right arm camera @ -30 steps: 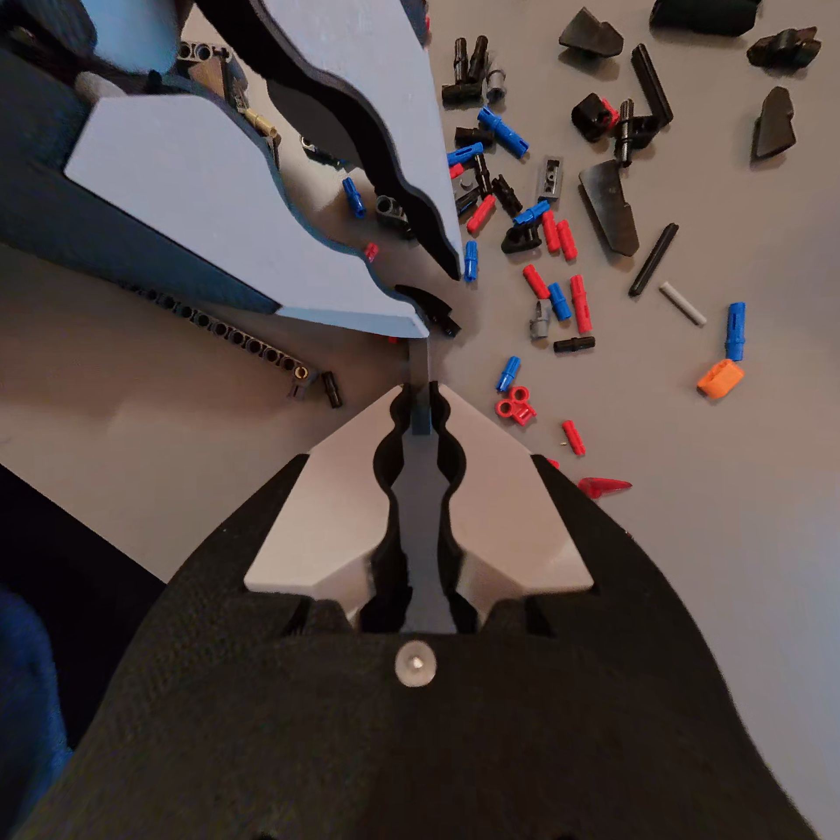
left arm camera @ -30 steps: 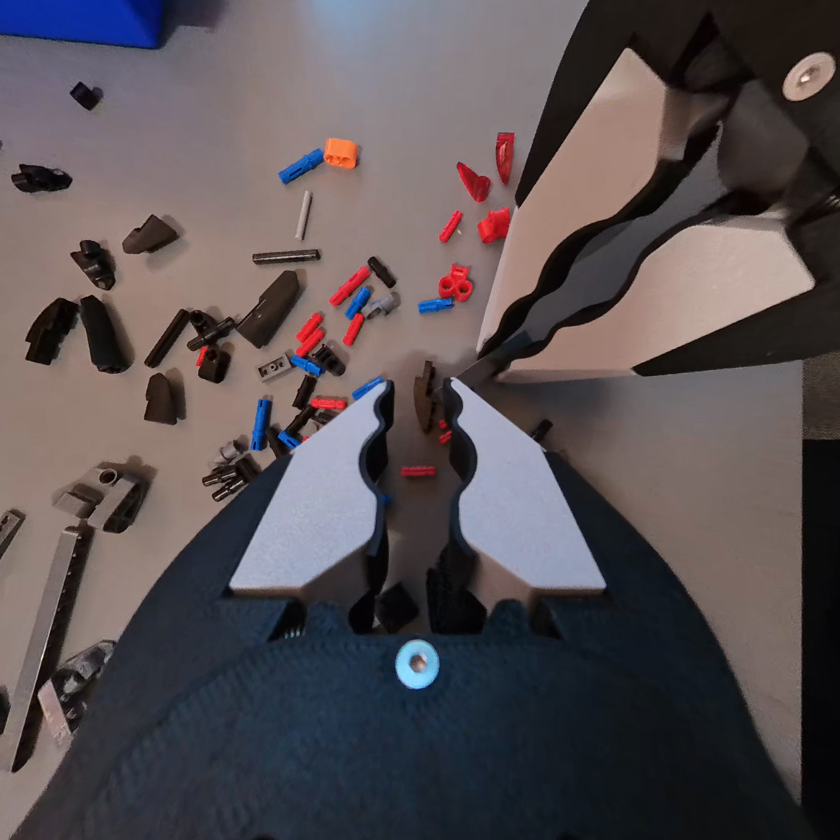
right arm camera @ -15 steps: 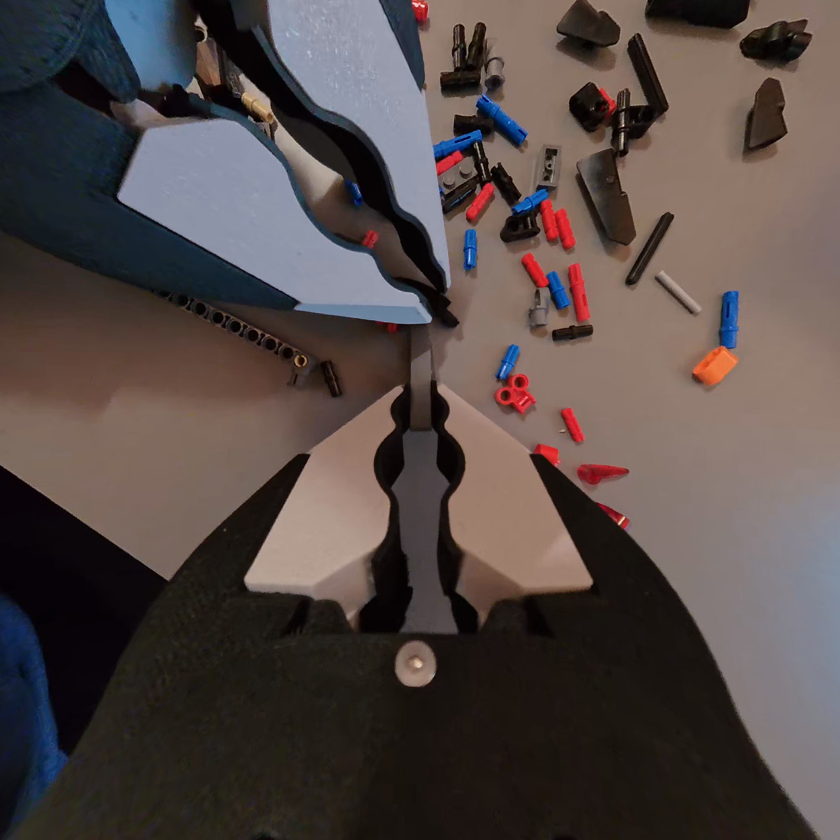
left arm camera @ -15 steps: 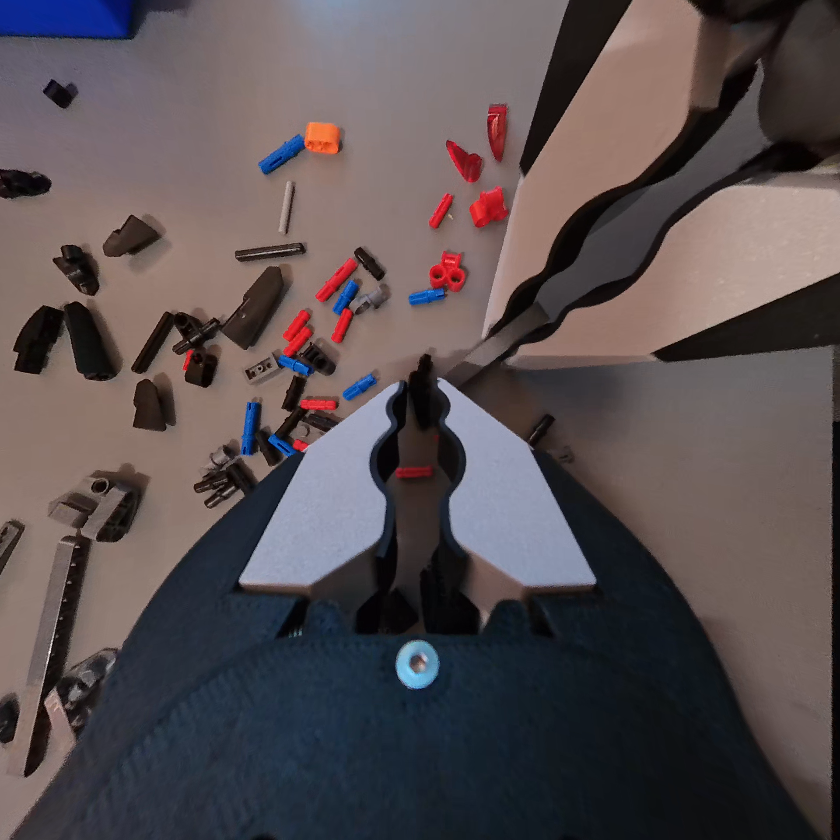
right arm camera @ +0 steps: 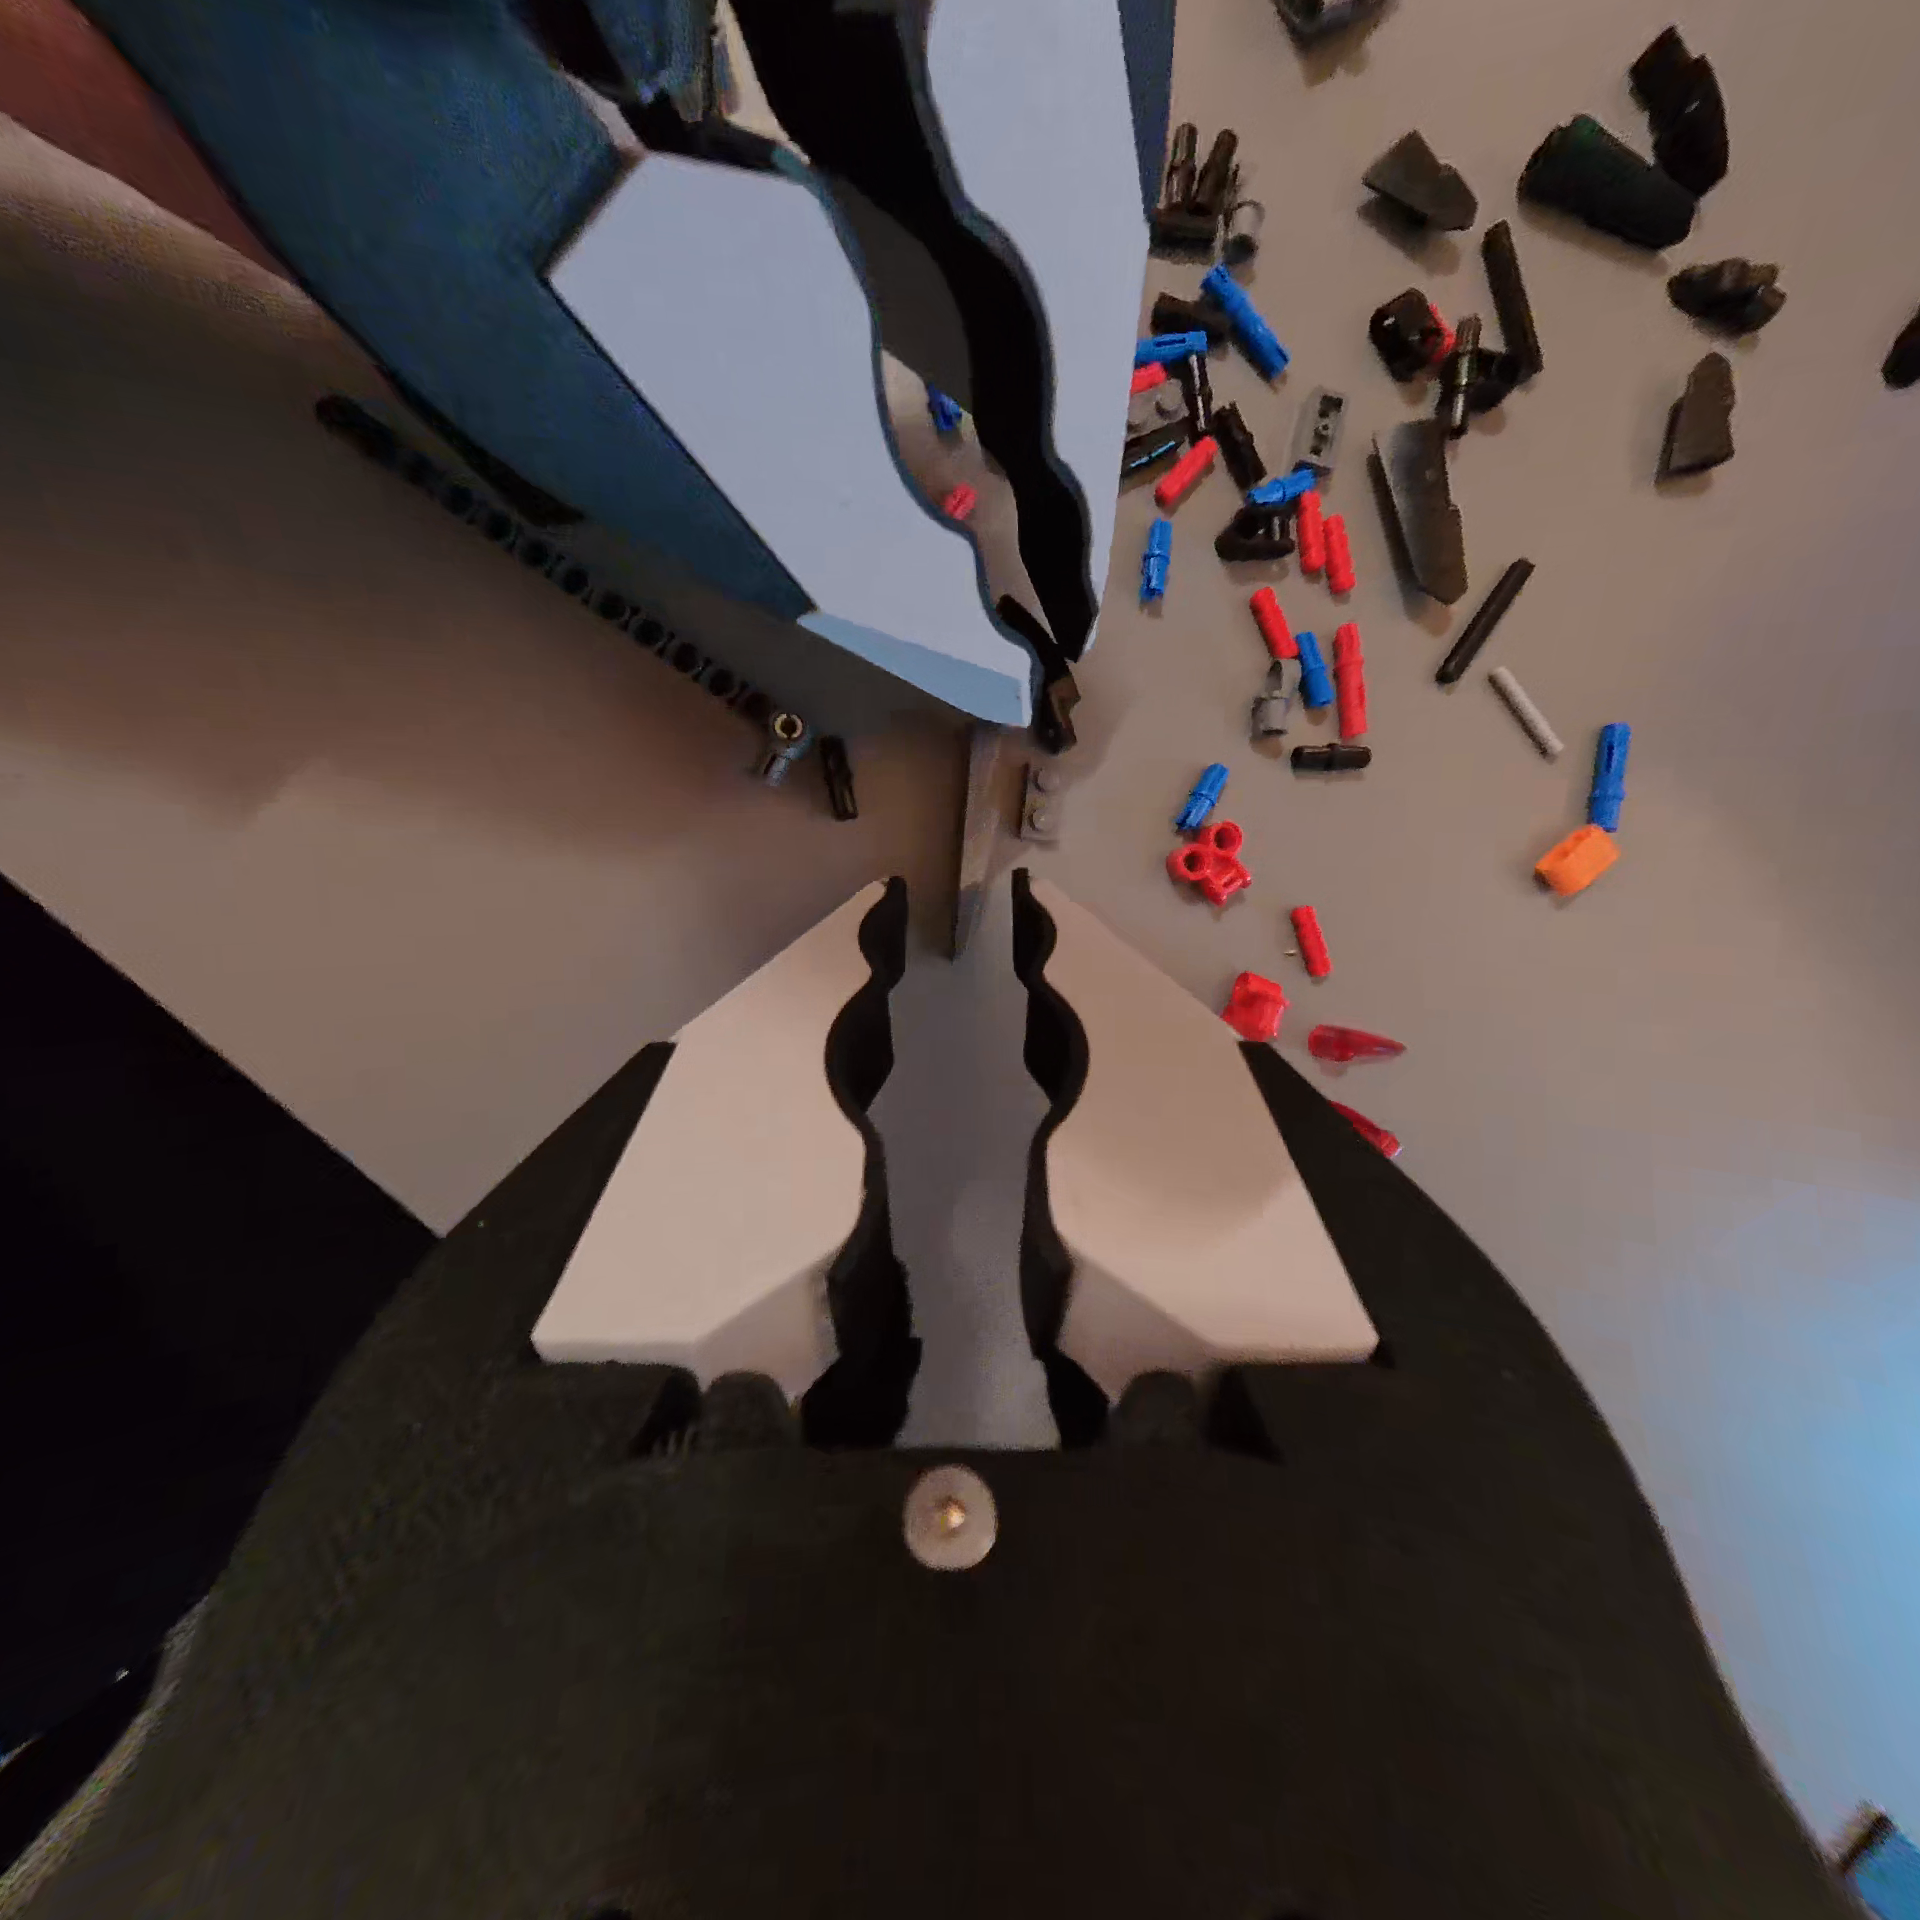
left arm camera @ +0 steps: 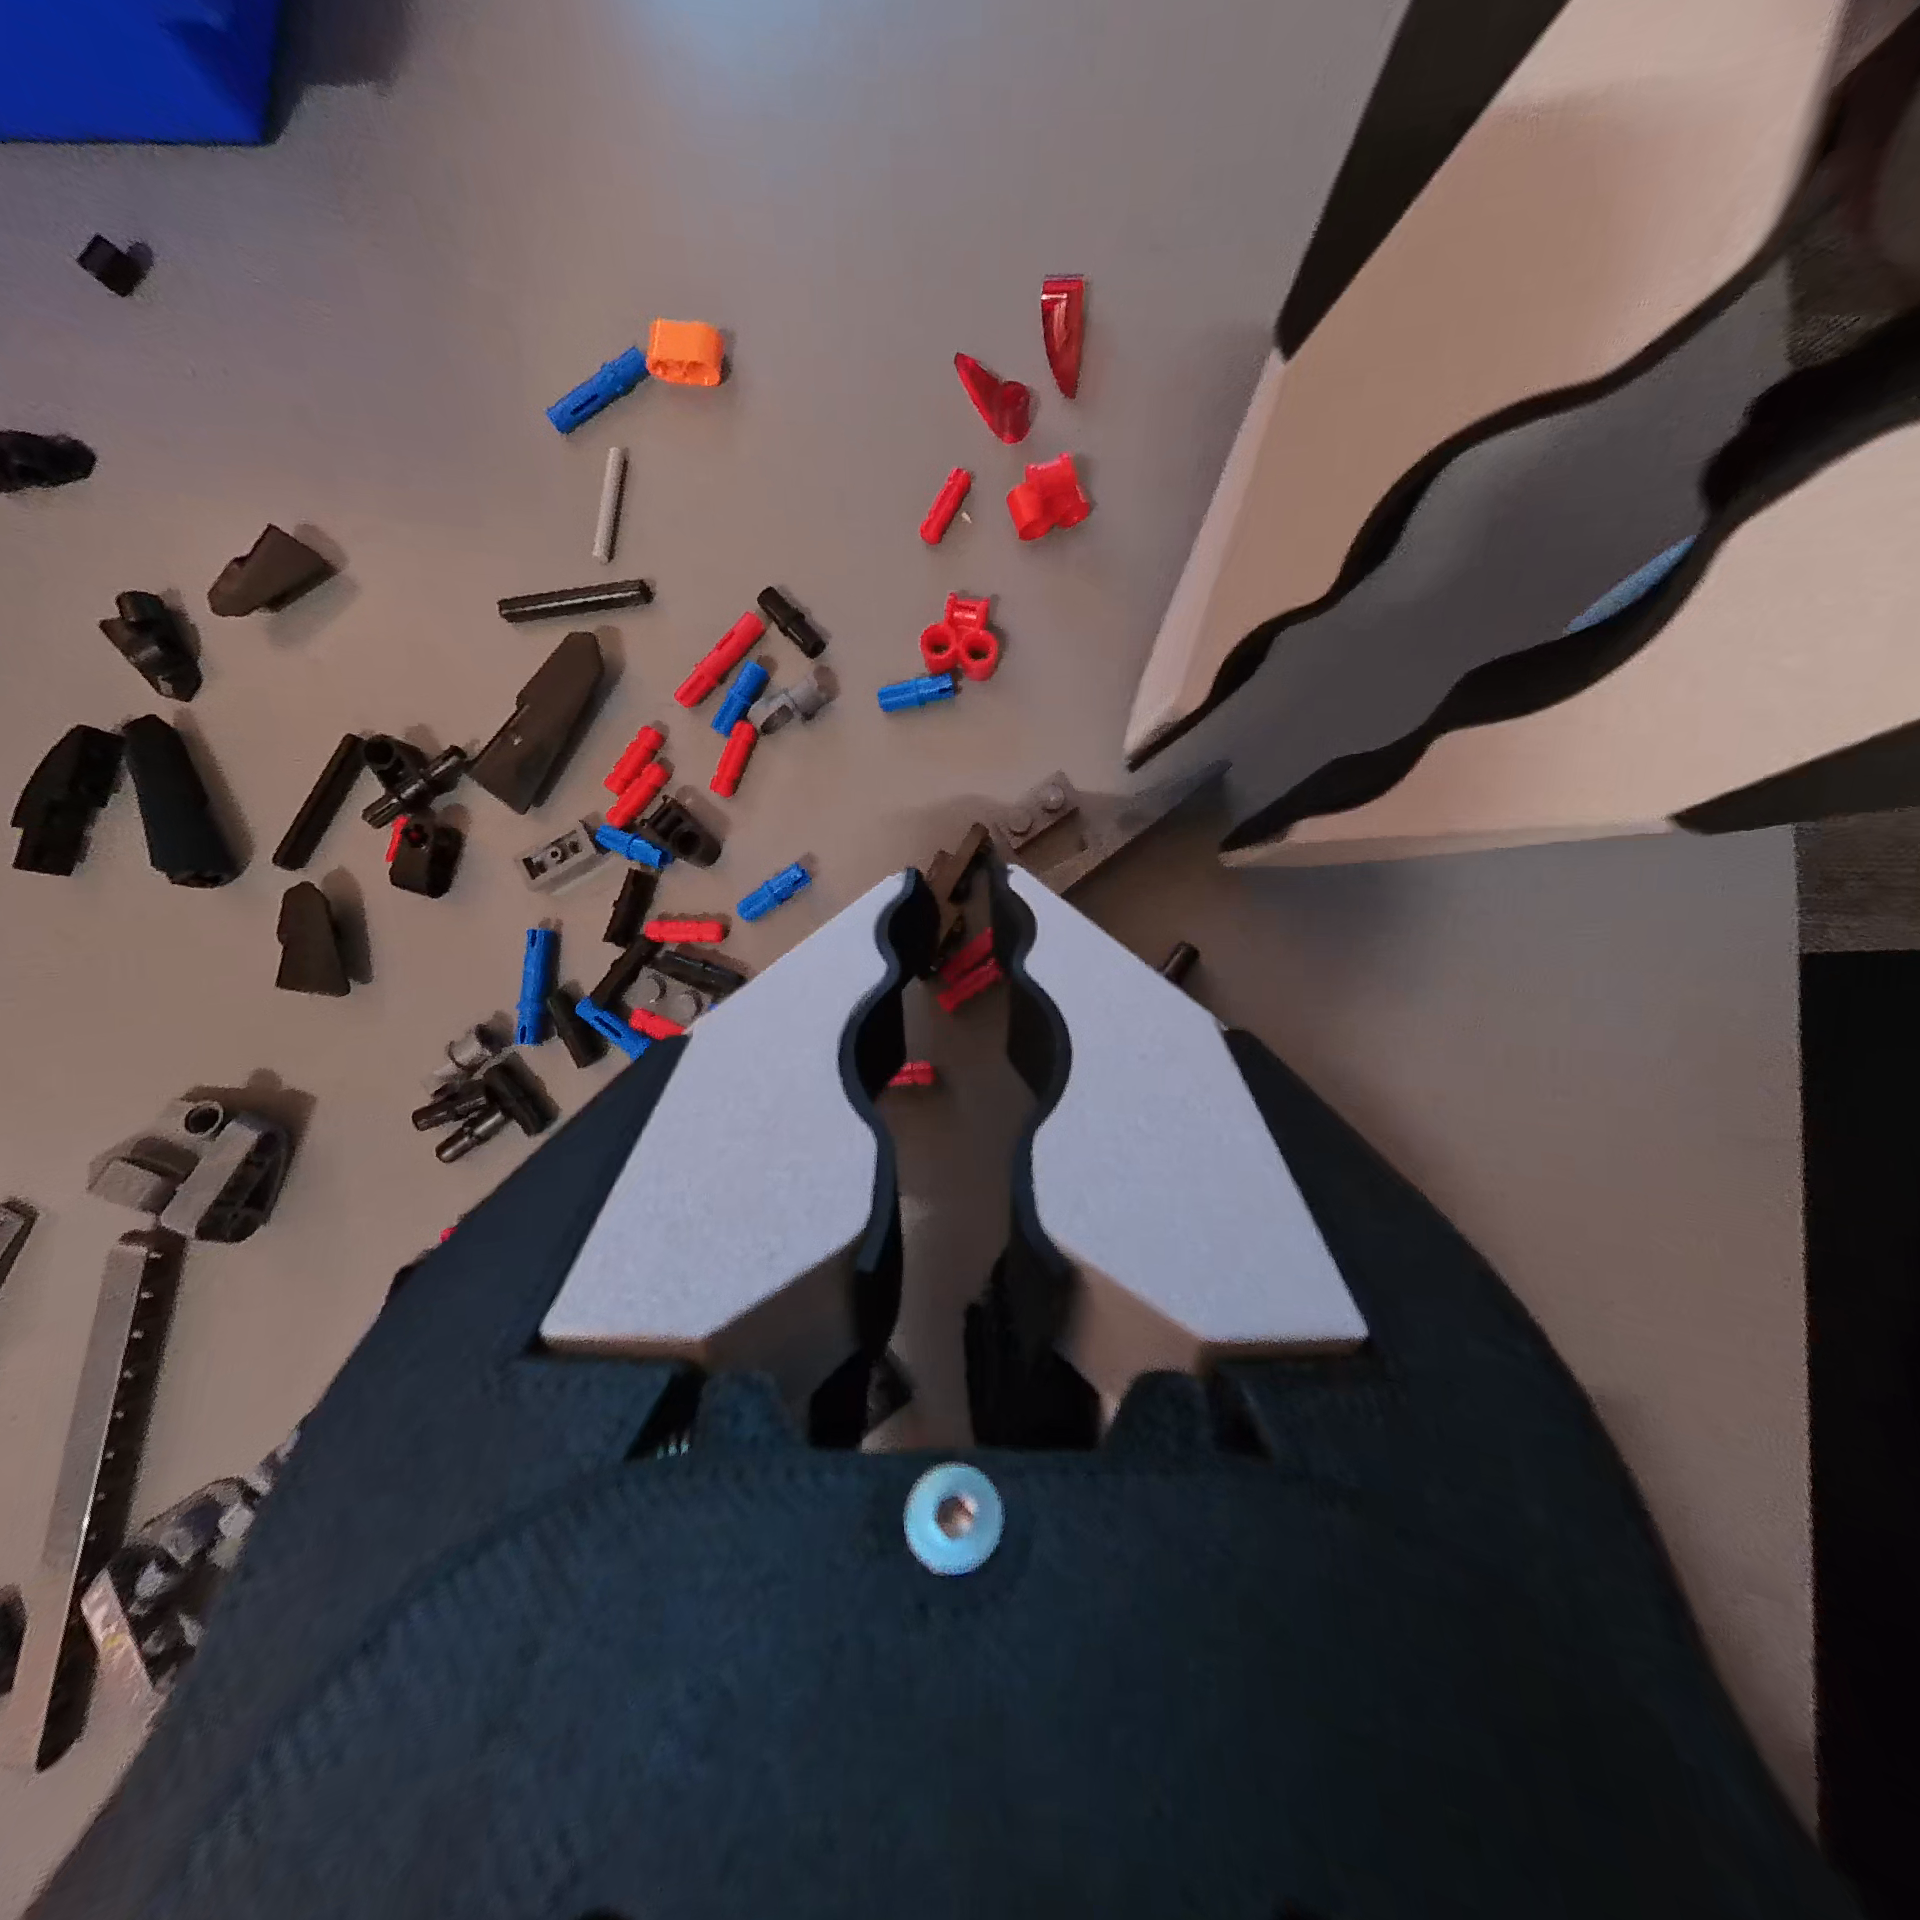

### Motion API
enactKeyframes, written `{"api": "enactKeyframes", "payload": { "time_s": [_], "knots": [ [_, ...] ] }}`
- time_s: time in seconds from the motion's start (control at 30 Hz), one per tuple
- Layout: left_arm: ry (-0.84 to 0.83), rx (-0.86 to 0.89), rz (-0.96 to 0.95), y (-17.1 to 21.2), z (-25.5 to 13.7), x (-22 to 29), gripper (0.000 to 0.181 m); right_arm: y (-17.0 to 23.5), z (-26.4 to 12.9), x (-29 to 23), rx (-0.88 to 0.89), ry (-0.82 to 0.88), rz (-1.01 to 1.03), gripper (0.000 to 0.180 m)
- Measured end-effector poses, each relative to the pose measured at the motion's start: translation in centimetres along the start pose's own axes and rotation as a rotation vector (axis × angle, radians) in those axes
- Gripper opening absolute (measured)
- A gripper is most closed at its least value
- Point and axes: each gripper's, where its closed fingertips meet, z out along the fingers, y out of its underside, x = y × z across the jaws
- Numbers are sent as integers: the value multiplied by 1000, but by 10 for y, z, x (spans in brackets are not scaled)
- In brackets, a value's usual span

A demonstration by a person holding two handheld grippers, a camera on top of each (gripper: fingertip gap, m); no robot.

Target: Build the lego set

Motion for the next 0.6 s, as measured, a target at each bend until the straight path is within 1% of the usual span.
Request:
{"api": "enactKeyframes", "payload": {
  "time_s": [0.13,0.2,0.3,0.4,0.47,0.53,0.6],
  "knots": [
    [13,4,12,1,-1,3,11,3,12,2,0,-10,14,1],
    [7,17,48,0,-3,5,13,-1,10,2,45,-52,55,2],
    [3,102,146,-11,-16,10,16,-9,-1,2,119,-169,142,1],
    [-40,124,299,-13,-29,16,25,-15,-13,2,177,-305,219,1],
    [-74,144,391,-17,-36,20,26,-18,-20,0,198,-408,256,1],
    [-113,155,489,-20,-39,24,21,-18,-24,-6,198,-516,284,1],
    [-133,134,545,-20,-37,27,11,-18,-25,-6,197,-555,295,1]
  ]
}}
